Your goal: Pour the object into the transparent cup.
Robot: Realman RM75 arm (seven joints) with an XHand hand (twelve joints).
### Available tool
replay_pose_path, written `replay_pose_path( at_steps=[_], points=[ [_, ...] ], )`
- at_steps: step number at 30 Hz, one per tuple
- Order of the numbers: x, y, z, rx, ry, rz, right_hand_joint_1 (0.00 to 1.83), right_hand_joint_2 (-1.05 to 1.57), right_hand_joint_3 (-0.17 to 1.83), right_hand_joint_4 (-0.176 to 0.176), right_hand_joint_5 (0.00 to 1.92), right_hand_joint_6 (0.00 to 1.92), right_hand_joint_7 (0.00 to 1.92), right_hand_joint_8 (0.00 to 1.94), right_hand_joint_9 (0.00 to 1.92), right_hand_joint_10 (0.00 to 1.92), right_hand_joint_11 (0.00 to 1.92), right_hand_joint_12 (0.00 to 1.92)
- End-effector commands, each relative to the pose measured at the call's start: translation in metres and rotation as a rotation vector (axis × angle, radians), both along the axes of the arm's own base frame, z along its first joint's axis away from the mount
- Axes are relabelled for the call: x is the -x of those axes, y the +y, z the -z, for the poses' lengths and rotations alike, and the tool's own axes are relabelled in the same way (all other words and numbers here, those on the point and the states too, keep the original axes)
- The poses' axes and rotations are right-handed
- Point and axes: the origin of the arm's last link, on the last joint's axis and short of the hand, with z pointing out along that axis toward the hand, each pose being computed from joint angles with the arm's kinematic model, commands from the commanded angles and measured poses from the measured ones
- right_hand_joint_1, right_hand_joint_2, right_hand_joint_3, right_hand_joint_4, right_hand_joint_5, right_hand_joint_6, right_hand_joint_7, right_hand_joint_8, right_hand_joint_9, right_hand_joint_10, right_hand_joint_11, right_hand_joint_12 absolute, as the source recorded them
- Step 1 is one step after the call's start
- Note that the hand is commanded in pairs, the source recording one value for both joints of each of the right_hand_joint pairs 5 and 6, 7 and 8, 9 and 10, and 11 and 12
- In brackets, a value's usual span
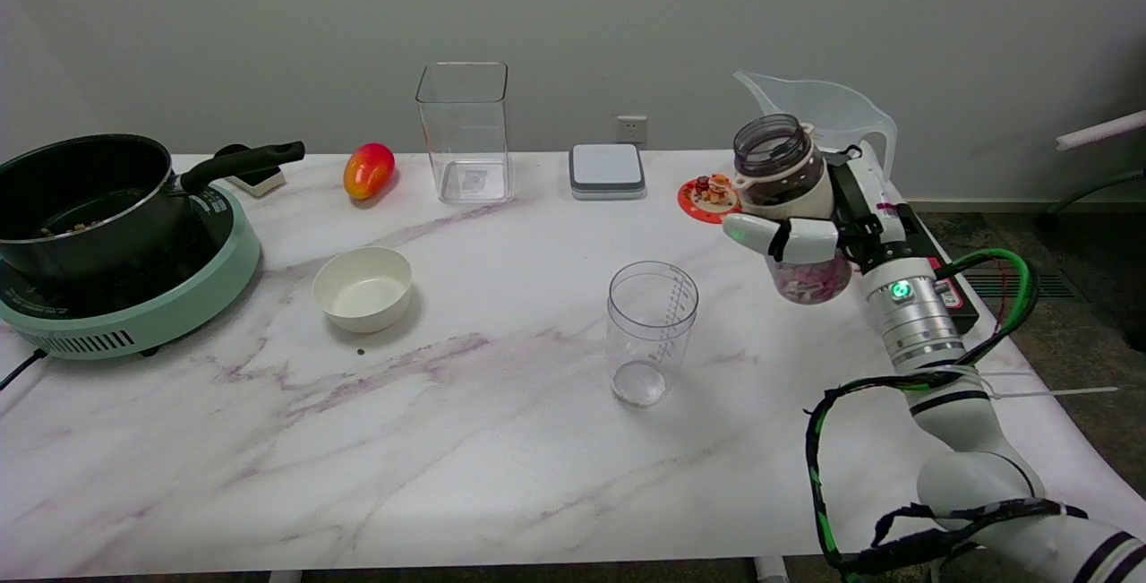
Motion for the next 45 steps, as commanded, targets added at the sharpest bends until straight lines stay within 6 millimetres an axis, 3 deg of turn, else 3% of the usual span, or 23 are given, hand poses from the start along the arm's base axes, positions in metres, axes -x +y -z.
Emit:
replay_pose_path(
  at_steps=[1, 11, 16, 19, 29, 37, 45],
  points=[
    [-0.043, 0.051, 0.023, 0.199, 0.510, -0.033, 1.25, 1.46, 0.51, 0.000, 1.48, 1.48, 1.73, 1.73, 1.58, 1.58, 1.38, 1.38],
    [-0.051, 0.092, 0.056, 0.259, 0.497, -0.201, 1.34, 1.31, 0.62, 0.000, 1.42, 1.42, 1.71, 1.71, 1.55, 1.55, 1.35, 1.35],
    [-0.044, 0.109, 0.073, 0.261, 0.522, -0.229, 1.35, 1.30, 0.63, 0.000, 1.42, 1.42, 1.71, 1.71, 1.55, 1.55, 1.35, 1.35],
    [-0.039, 0.112, 0.072, 0.269, 0.580, -0.231, 1.35, 1.30, 0.63, 0.000, 1.42, 1.42, 1.71, 1.71, 1.55, 1.55, 1.36, 1.36],
    [-0.044, 0.094, 0.054, 0.235, 0.851, -0.263, 1.37, 1.27, 0.66, 0.000, 1.41, 1.41, 1.70, 1.70, 1.55, 1.55, 1.35, 1.35],
    [-0.052, 0.071, 0.024, 0.197, 1.026, -0.205, 1.40, 1.20, 0.71, 0.000, 1.38, 1.38, 1.68, 1.68, 1.54, 1.54, 1.35, 1.35],
    [-0.058, 0.054, 0.016, 0.149, 1.030, -0.142, 1.45, 1.05, 0.83, 0.000, 1.31, 1.31, 1.64, 1.64, 1.50, 1.50, 1.32, 1.32]
  ],
)
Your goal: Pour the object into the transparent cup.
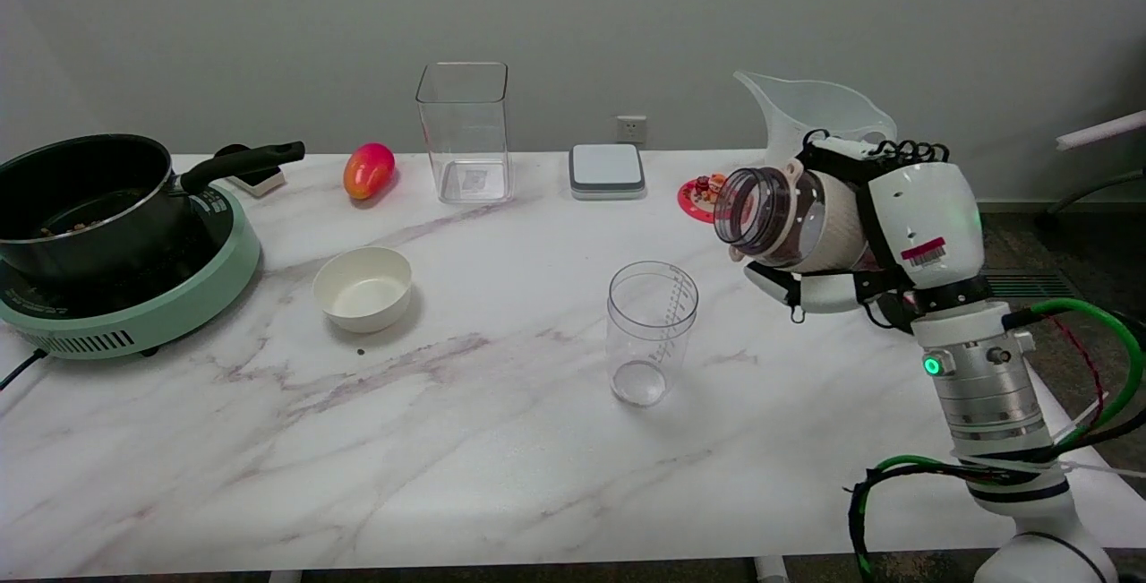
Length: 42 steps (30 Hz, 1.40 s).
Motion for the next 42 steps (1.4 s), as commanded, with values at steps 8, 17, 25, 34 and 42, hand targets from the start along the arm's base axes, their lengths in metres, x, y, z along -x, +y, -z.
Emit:
replay_pose_path(
  at_steps=[8, 17, 25, 34, 42],
  points=[
    [-0.013, -0.041, -0.026, -0.008, 0.241, 0.158, 1.47, 0.98, 0.88, 0.000, 1.29, 1.29, 1.63, 1.63, 1.49, 1.49, 1.30, 1.30],
    [-0.017, -0.045, -0.022, -0.018, 0.377, 0.139, 1.48, 0.96, 0.91, 0.000, 1.28, 1.28, 1.62, 1.62, 1.49, 1.49, 1.30, 1.30],
    [-0.019, -0.044, -0.016, -0.056, 0.479, 0.106, 1.46, 1.01, 0.84, 0.000, 1.33, 1.33, 1.64, 1.64, 1.50, 1.50, 1.31, 1.31],
    [-0.016, -0.036, -0.004, -0.103, 0.539, 0.058, 1.42, 1.08, 0.75, 0.000, 1.37, 1.37, 1.66, 1.66, 1.51, 1.51, 1.32, 1.32],
    [-0.018, -0.035, 0.001, -0.132, 0.573, 0.035, 1.41, 1.12, 0.72, 0.000, 1.38, 1.38, 1.66, 1.66, 1.51, 1.51, 1.32, 1.32]
  ],
)
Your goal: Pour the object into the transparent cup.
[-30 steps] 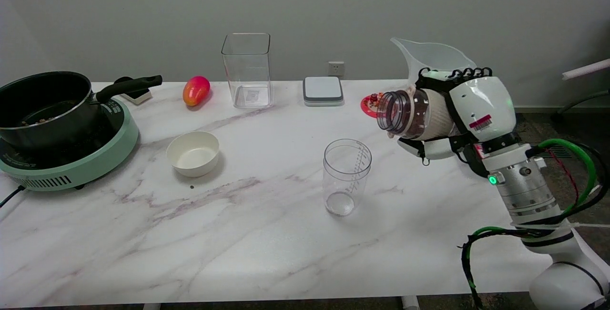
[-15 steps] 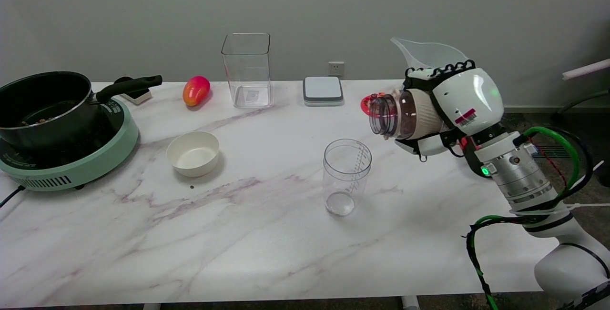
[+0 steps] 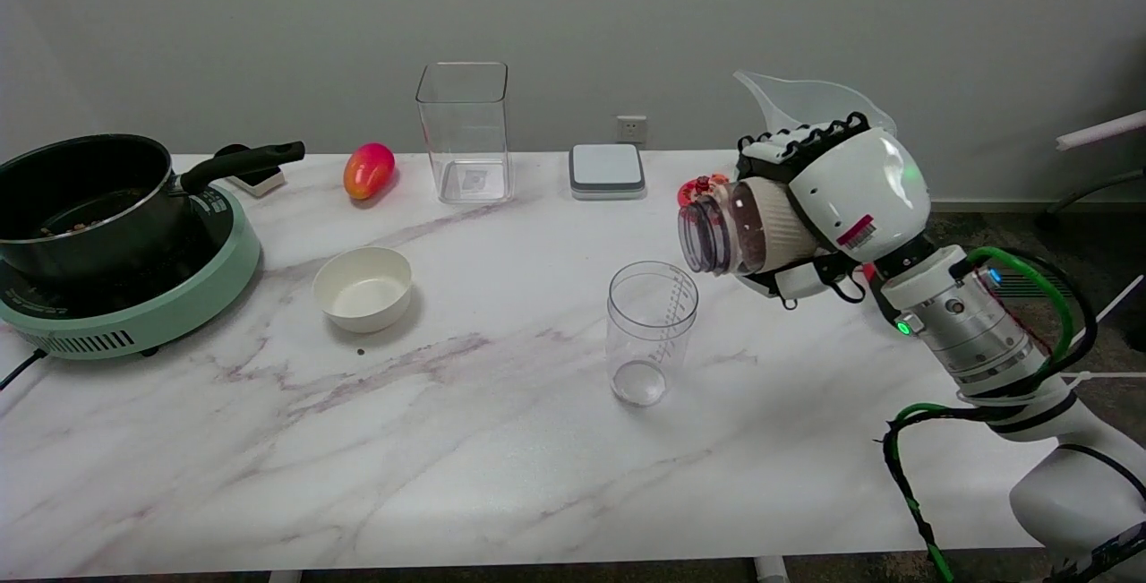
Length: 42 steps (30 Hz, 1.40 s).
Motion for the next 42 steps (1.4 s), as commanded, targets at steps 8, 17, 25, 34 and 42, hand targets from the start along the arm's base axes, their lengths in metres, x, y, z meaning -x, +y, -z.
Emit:
replay_pose_path(
  at_steps=[8, 17, 25, 34, 42],
  points=[
    [-0.016, -0.003, 0.006, -0.102, 0.175, -0.051, 1.39, 1.14, 0.69, 0.000, 1.40, 1.40, 1.67, 1.67, 1.51, 1.51, 1.32, 1.32],
    [-0.023, -0.014, -0.002, -0.099, 0.214, -0.020, 1.39, 1.11, 0.68, 0.000, 1.40, 1.40, 1.66, 1.66, 1.49, 1.49, 1.30, 1.30],
    [-0.019, -0.022, -0.003, -0.089, 0.230, 0.029, 1.39, 1.08, 0.70, 0.000, 1.39, 1.39, 1.65, 1.65, 1.48, 1.48, 1.29, 1.29],
    [-0.018, -0.024, -0.003, -0.087, 0.279, 0.033, 1.39, 1.07, 0.69, 0.000, 1.39, 1.39, 1.65, 1.65, 1.47, 1.47, 1.29, 1.29],
    [-0.016, -0.024, -0.002, -0.092, 0.304, 0.026, 1.39, 1.06, 0.68, 0.000, 1.39, 1.39, 1.65, 1.65, 1.46, 1.46, 1.28, 1.28]
  ],
)
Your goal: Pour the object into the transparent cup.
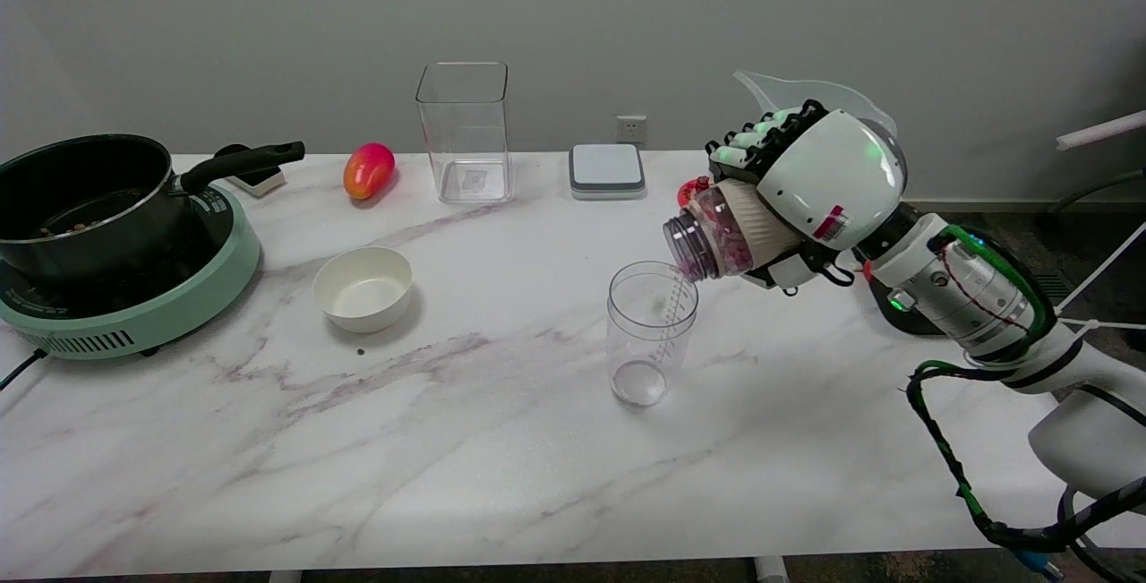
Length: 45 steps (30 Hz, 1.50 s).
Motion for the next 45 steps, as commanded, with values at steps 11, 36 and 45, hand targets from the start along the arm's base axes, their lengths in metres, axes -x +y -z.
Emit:
replay_pose_path(
  at_steps=[11, 36, 45],
  points=[
    [-0.002, -0.002, 0.003, -0.021, 0.136, -0.020, 1.37, 1.09, 0.63, 0.000, 1.40, 1.40, 1.65, 1.65, 1.46, 1.46, 1.28, 1.28],
    [-0.015, -0.004, 0.010, -0.070, 0.216, -0.077, 1.36, 1.10, 0.60, 0.000, 1.41, 1.41, 1.65, 1.65, 1.45, 1.45, 1.28, 1.28],
    [-0.017, -0.002, 0.009, -0.072, 0.240, -0.091, 1.35, 1.12, 0.57, 0.000, 1.42, 1.42, 1.65, 1.65, 1.45, 1.45, 1.28, 1.28]
  ],
)
